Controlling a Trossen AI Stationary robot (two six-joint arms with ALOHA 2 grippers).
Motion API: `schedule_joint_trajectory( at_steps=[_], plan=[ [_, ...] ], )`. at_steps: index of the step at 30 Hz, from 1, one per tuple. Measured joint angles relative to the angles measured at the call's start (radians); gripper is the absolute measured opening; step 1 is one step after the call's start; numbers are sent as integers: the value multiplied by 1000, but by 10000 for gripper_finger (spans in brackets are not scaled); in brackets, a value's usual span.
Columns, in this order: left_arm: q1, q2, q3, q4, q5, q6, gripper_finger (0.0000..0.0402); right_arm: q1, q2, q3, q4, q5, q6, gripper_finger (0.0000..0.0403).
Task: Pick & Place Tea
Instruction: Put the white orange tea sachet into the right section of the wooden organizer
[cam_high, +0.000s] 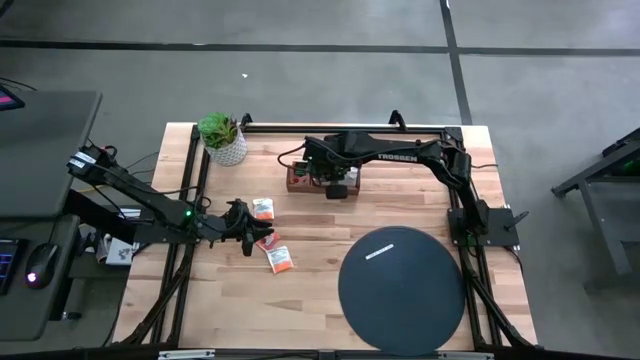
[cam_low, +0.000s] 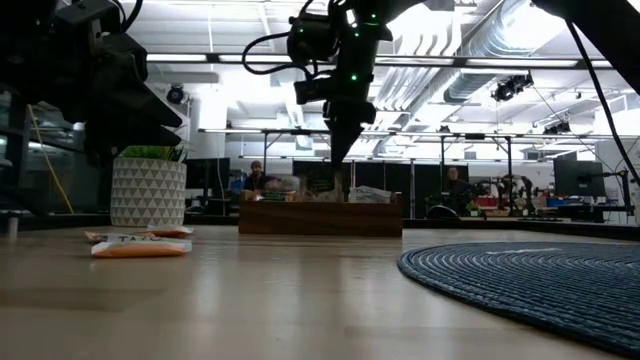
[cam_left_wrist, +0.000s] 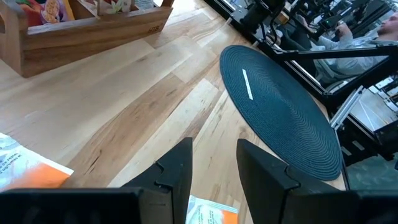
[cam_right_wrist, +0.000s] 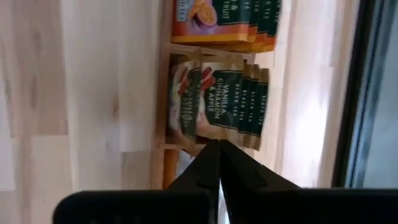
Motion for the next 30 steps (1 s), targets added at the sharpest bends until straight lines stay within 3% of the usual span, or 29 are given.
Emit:
schedule_joint_trajectory(
  at_steps=[4, 9, 16, 21, 26, 30],
  plan=[
    [0, 0, 0, 0, 0, 0, 123, 0, 0, 0, 1, 18, 19, 32],
    [0, 0, 0, -14, 2, 0, 123, 0, 0, 0, 1, -22, 68, 95],
    [0, 0, 0, -130, 75, -48, 123, 44, 0, 0, 3, -67, 106, 165],
    [0, 0, 0, -174, 158, -67, 123, 90, 0, 0, 29, -87, 108, 178],
    [0, 0, 0, -205, 243, -69, 123, 139, 0, 0, 101, -205, 160, 179],
    [0, 0, 0, -254, 246, -86, 123, 192, 0, 0, 226, -256, 203, 179]
  ],
)
